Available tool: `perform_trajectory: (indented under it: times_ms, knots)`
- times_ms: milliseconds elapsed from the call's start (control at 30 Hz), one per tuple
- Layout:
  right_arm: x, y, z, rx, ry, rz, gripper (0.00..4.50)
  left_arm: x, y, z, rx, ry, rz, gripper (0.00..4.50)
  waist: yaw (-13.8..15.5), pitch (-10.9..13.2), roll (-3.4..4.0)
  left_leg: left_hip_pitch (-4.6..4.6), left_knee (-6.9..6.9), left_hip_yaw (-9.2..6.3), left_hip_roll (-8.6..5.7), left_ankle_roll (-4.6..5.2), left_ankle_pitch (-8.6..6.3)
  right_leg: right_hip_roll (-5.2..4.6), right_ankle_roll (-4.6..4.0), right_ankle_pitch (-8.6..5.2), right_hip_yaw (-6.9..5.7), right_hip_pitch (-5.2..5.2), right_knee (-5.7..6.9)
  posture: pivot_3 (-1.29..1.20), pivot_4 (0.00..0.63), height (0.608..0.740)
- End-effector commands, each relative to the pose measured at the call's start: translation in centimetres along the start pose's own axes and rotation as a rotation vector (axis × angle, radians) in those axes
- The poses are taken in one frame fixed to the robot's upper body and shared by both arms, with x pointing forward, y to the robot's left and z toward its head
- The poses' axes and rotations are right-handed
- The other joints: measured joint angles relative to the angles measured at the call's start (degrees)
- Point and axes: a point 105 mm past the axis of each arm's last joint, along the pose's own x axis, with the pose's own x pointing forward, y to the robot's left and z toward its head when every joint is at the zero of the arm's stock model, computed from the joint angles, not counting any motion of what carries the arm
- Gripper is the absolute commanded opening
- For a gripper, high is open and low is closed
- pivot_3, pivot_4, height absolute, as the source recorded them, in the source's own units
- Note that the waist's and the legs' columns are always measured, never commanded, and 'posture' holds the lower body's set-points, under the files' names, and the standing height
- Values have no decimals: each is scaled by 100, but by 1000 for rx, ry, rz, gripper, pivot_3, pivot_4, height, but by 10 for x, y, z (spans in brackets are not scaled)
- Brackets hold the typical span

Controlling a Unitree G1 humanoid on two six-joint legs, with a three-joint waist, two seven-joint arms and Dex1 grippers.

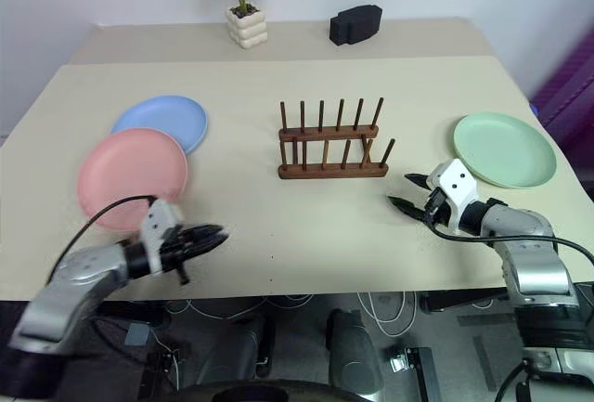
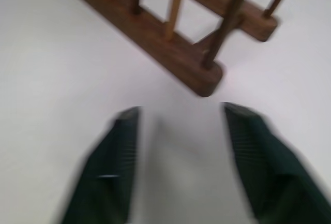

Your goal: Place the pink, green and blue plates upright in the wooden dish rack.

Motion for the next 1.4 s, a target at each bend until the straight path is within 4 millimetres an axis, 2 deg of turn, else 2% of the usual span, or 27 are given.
perform_trajectory:
  times_ms: [33, 133, 200, 267, 333, 467, 533, 667, 833, 1000, 1133, 1233, 1367, 1400]
  knots:
    - [-2, 24, 23, -54, -39, 160, 4391, -23, -6, 9, 12, -11, 15, 2908, 15, 2, -2, -2, 1, 0, 0, -1, 0, -2, 1, -1, 0, 0, -1, 0, 150, 736]
    - [0, 42, 38, -71, -68, 261, 4391, -49, -2, 12, -24, -20, 113, 4477, 12, 4, -5, -8, 0, -1, 0, -4, -3, -7, 1, -2, 0, -2, -10, 0, 150, 736]
    - [2, 47, 45, -81, -89, 283, 4391, -62, 4, 18, -69, -65, 174, 4477, 19, 4, -6, -8, 2, -2, 0, -8, -5, -13, 2, -2, -1, -4, -11, 0, 150, 736]
    - [5, 59, 60, -97, -131, 343, 4391, -87, 22, 27, -101, -125, 315, 4477, 15, 5, -7, -12, 4, -1, 1, -14, -9, -21, 3, -3, -10, -4, -12, 0, 150, 736]
    - [8, 65, 68, -110, -158, 375, 4391, -101, 32, 32, -116, -153, 401, 4477, 10, 5, -8, -18, 3, -1, 1, -25, -15, -25, 3, -3, -11, -10, -13, 0, 150, 736]
    - [18, 77, 94, -184, -238, 424, 4391, -138, 75, 57, -162, -297, 708, 4477, 26, 4, -10, -60, 13, 0, -2, -12, -7, -20, 3, -1, -17, -51, -5, 0, 150, 736]
    - [22, 80, 104, -210, -273, 437, 4391, -148, 93, 56, -170, -275, 839, 4477, 28, 3, -11, -79, 23, -7, -2, -12, -6, -15, 2, 3, -23, -68, 3, 0, 150, 736]
    - [30, 84, 117, -227, -323, 450, 4391, -162, 124, 42, -262, -201, 1074, 4477, 19, 3, -15, -80, 21, 0, -11, -12, -5, -15, -14, 16, -21, -67, 2, 0, 150, 736]
    - [37, 88, 120, -237, -335, 448, 4391, -155, 138, 37, -332, -178, 1103, 4477, 24, 4, -36, -80, 21, 2, -12, -13, -4, -9, -15, 17, -23, -67, 4, 0, 150, 736]
    - [42, 89, 130, -244, -367, 429, 4391, -134, 146, 33, -380, -155, 1047, 4477, 15, 4, -36, -79, 21, 2, -13, -17, -2, -9, -16, 18, -22, -68, 7, 0, 150, 736]
    - [48, 92, 130, -243, -377, 410, 4391, -114, 154, 18, -476, -117, 1003, 4477, 15, 4, -36, -79, 18, 3, -16, -18, -2, -1, -16, 18, -22, -71, 11, 0, 150, 736]
    - [49, 92, 127, -235, -372, 397, 4391, -115, 158, 16, -507, -135, 1023, 3652, 6, 5, -38, -79, 18, 3, -14, -19, -1, 1, -14, 20, -21, -73, 12, 0, 150, 736]
    - [50, 91, 122, -229, -369, 379, 4391, -114, 158, 11, -523, -135, 1017, 1626, 12, 5, -39, -79, 18, 2, -14, -20, -1, 0, -8, 24, -21, -73, 13, 0, 150, 736]
    - [50, 91, 121, -228, -369, 377, 4391, -113, 157, 9, -524, -136, 1015, 991, 13, 5, -39, -79, 18, 2, -14, -20, -1, 0, -10, 23, -21, -73, 12, 0, 150, 736]
